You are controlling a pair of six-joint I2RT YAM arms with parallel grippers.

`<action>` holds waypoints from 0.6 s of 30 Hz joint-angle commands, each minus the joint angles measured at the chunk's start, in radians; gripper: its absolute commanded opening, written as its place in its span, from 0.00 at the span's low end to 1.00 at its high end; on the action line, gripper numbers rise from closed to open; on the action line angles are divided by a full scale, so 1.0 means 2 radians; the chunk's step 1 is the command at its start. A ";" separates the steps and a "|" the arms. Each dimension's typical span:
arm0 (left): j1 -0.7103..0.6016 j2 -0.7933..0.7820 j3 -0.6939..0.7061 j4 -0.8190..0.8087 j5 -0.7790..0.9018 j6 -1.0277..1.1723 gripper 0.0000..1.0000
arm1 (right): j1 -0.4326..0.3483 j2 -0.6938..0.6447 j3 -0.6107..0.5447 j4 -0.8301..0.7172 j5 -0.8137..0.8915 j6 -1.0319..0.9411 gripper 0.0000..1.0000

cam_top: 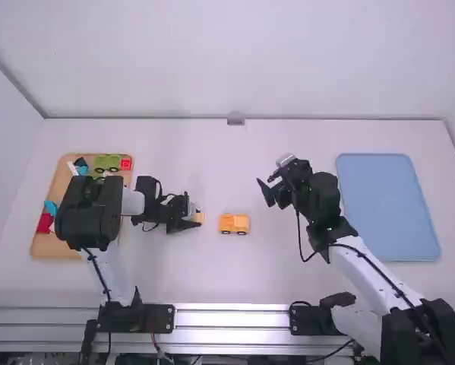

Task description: Assemble lego blocks to make yellow taxi

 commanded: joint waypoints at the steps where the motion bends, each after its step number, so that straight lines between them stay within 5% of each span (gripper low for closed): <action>1: 0.000 0.005 -0.015 -0.001 -0.022 -0.006 0.38 | 0.001 -0.006 -0.006 0.001 -0.003 0.001 0.98; 10: 0.019 0.005 -0.007 -0.006 -0.034 -0.038 0.48 | 0.001 -0.006 -0.006 0.000 -0.003 0.001 0.98; 18: 0.014 0.005 -0.008 -0.012 -0.035 -0.012 0.35 | 0.001 -0.006 -0.006 0.001 -0.003 0.001 0.98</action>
